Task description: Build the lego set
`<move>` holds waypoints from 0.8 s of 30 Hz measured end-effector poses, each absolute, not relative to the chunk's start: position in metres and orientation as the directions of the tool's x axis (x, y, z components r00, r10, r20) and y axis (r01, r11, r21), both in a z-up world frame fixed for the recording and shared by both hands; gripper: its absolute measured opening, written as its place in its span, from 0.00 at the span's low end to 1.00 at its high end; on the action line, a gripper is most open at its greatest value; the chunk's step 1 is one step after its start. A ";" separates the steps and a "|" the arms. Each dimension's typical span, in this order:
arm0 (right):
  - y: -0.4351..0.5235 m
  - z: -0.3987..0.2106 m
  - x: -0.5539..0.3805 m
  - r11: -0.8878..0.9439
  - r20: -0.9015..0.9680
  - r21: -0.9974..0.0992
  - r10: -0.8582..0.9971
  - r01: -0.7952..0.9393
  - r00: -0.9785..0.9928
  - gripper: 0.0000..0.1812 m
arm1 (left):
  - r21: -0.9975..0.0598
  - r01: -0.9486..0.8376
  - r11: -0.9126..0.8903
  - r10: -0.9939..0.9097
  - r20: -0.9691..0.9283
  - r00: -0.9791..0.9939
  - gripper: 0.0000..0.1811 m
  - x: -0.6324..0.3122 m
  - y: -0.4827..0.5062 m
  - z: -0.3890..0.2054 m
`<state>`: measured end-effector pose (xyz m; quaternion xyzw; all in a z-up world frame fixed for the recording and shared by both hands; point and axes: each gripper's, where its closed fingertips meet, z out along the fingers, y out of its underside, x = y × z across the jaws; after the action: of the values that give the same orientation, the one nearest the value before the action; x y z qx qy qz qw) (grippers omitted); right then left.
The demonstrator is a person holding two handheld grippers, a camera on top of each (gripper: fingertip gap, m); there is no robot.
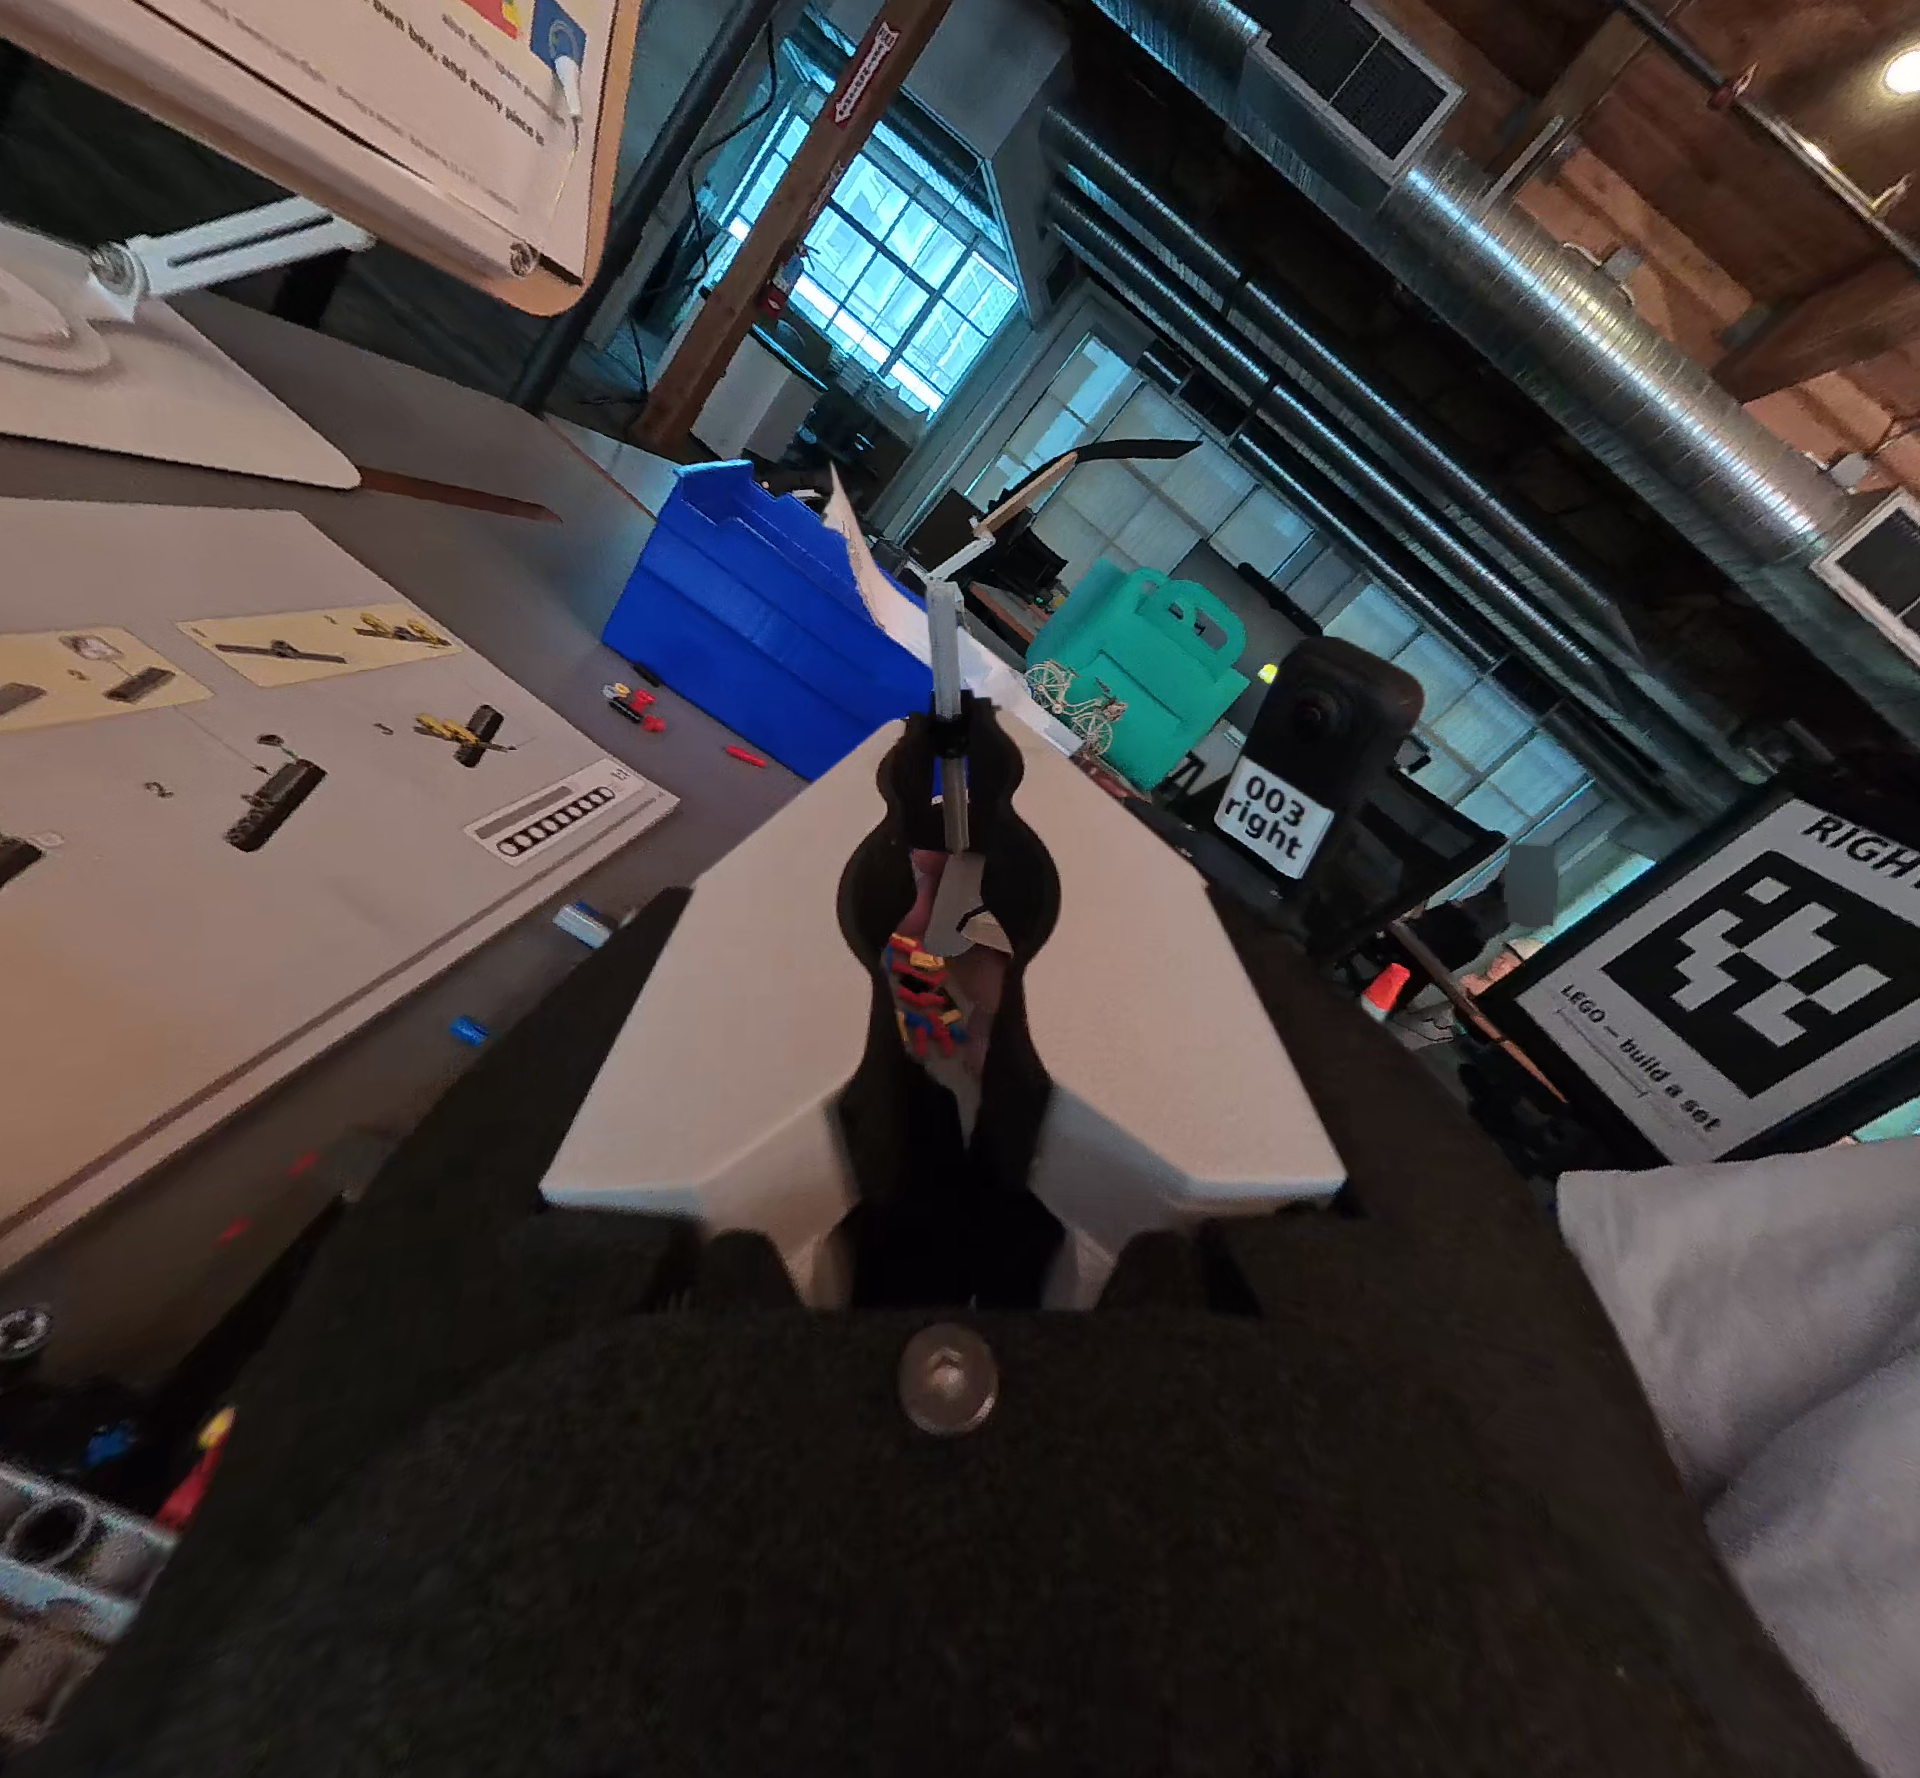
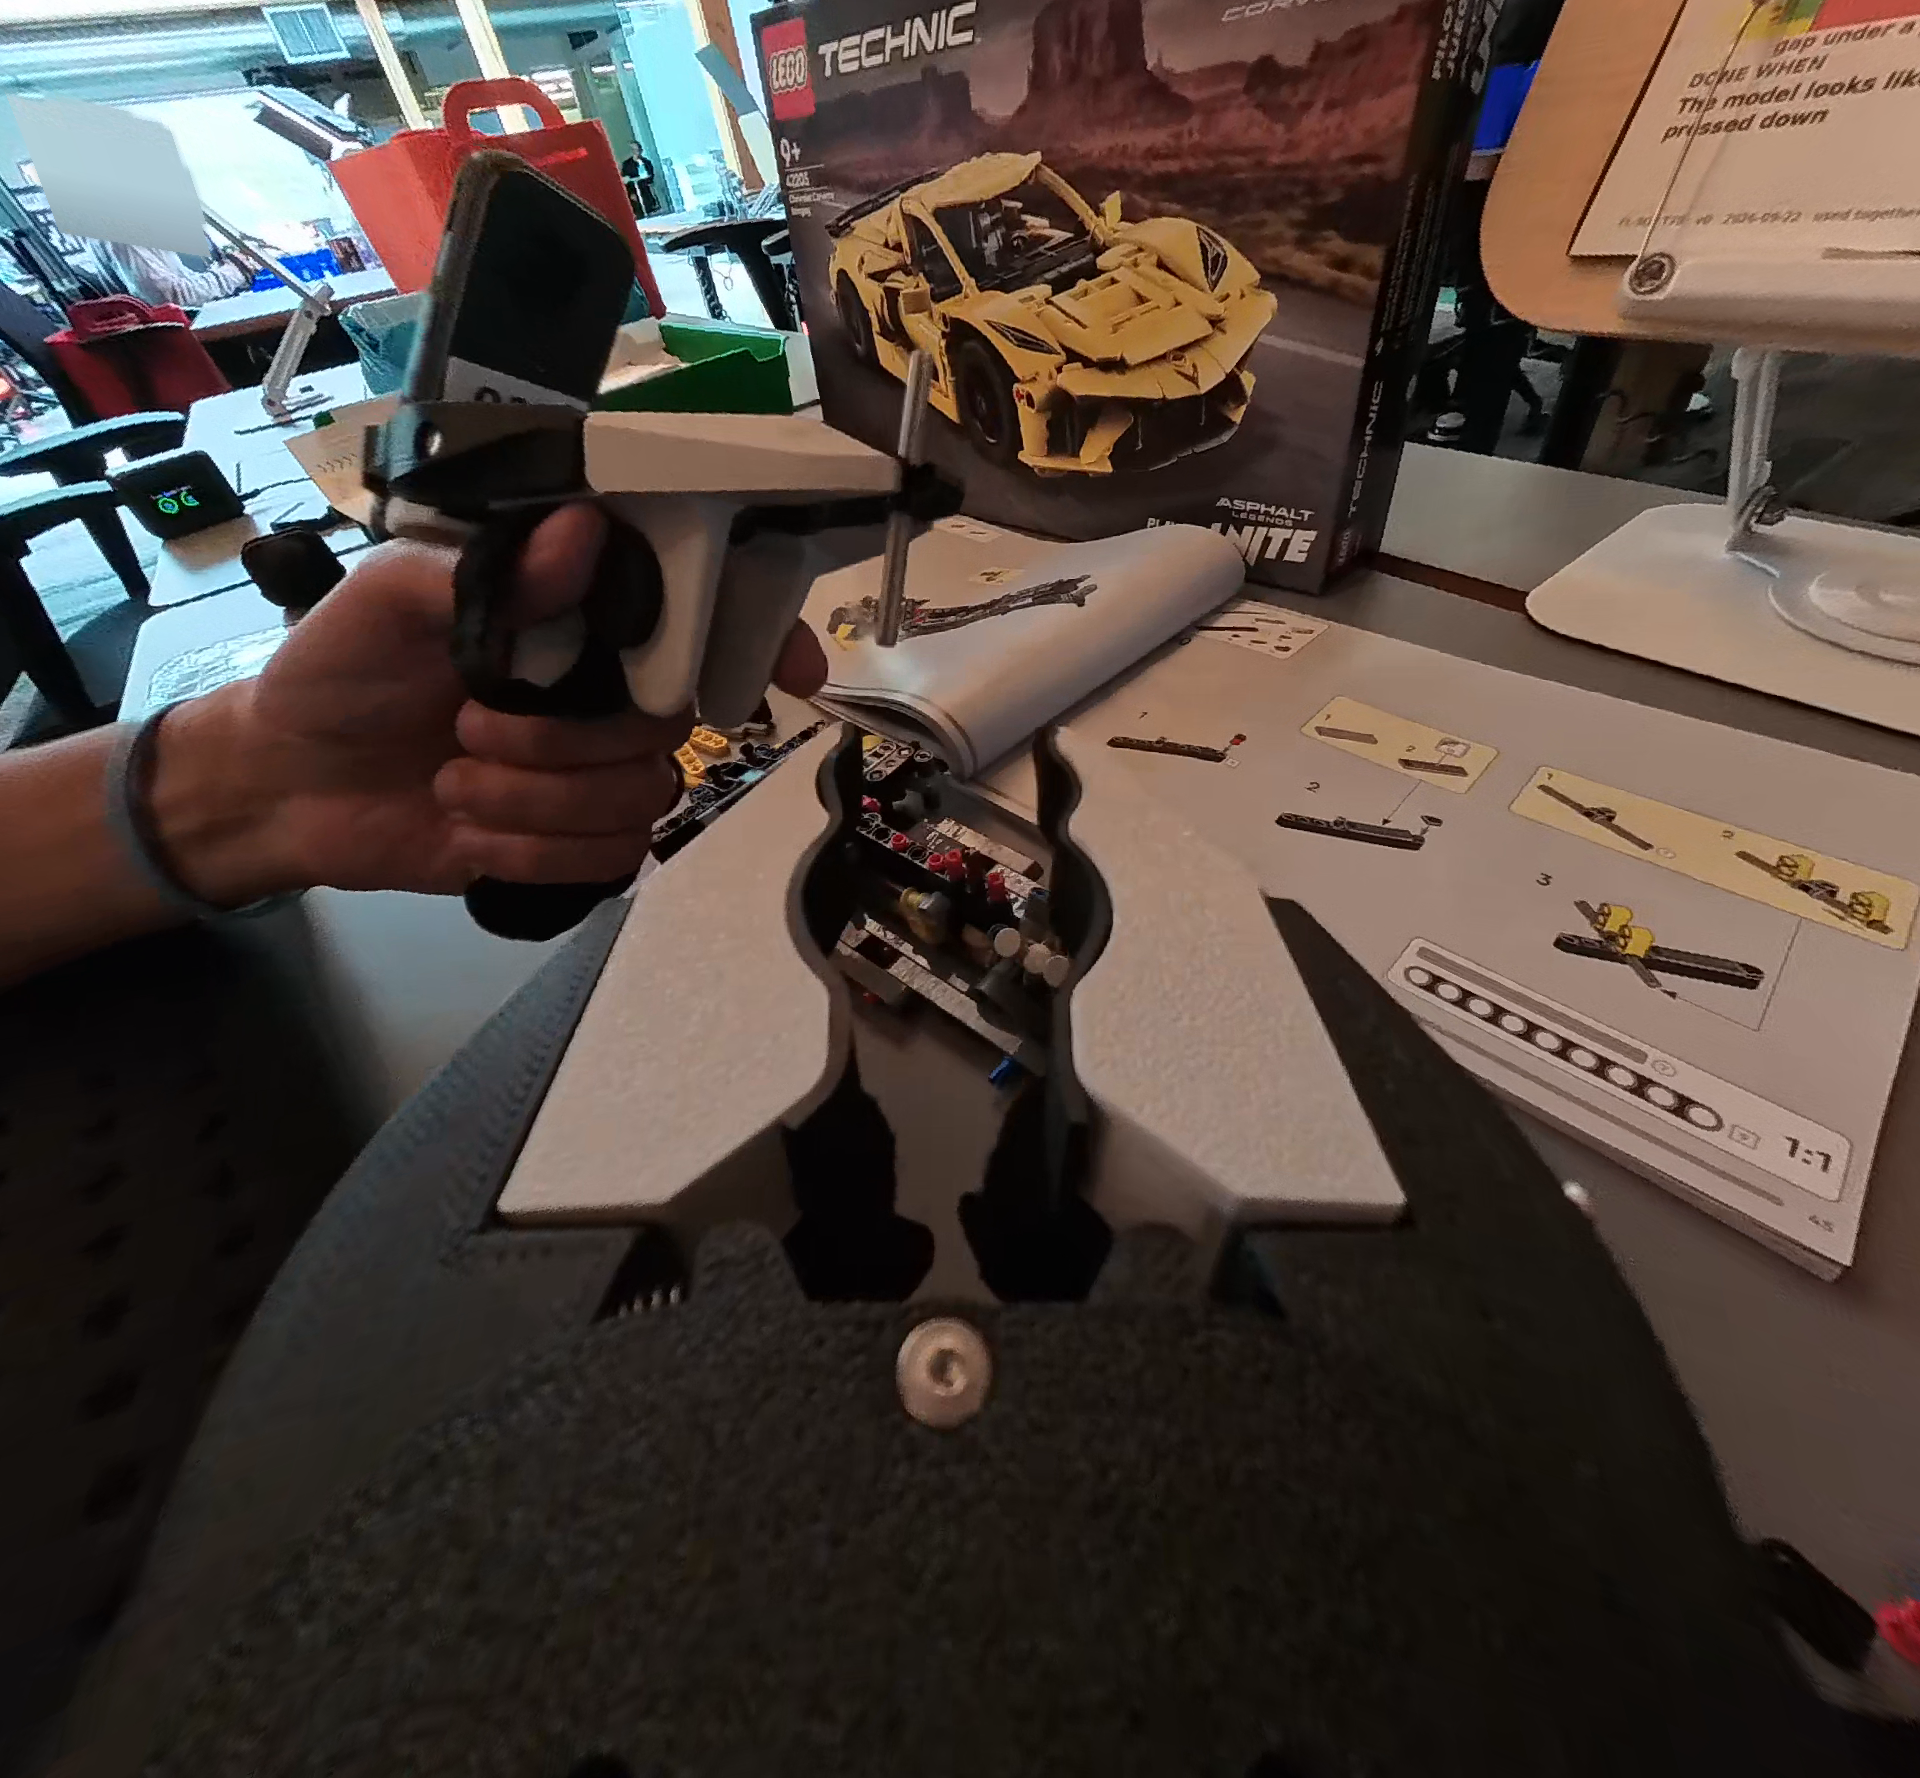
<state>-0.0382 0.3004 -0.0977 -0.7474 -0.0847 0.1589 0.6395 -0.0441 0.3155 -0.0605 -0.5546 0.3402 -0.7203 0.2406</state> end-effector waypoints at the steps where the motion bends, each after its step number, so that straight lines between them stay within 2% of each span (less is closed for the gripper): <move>1: 0.300 -0.098 -0.039 -0.170 -0.128 -0.983 0.333 -0.075 0.934 0.17 | -0.753 -0.037 -0.657 -0.719 0.640 -0.270 0.03 -0.044 0.315 -0.061; 15: 0.299 -0.104 -0.043 -0.231 -0.207 -0.964 0.360 -0.128 0.910 0.16 | -0.831 -0.072 -0.552 -0.809 0.554 -0.198 0.03 -0.043 0.319 -0.072; 19: 0.295 -0.120 -0.064 -0.337 -0.271 -0.934 0.445 -0.121 0.854 0.17 | -0.831 -0.077 -0.550 -0.812 0.555 -0.180 0.03 -0.044 0.324 -0.073; 21: 0.288 -0.141 -0.084 -0.438 -0.283 -0.898 0.515 -0.035 0.809 0.17 | -0.830 -0.073 -0.553 -0.813 0.556 -0.174 0.03 -0.045 0.327 -0.072; 24: 0.279 -0.169 -0.099 -0.492 -0.170 -0.853 0.575 0.173 0.800 0.16 | -0.838 -0.073 -0.540 -0.824 0.545 -0.154 0.03 -0.047 0.332 -0.073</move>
<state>-0.0989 0.2794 -0.1695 -0.8346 -0.2242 0.2230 0.4512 -0.0466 0.3322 -0.0734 -0.5839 0.3844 -0.6551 0.2866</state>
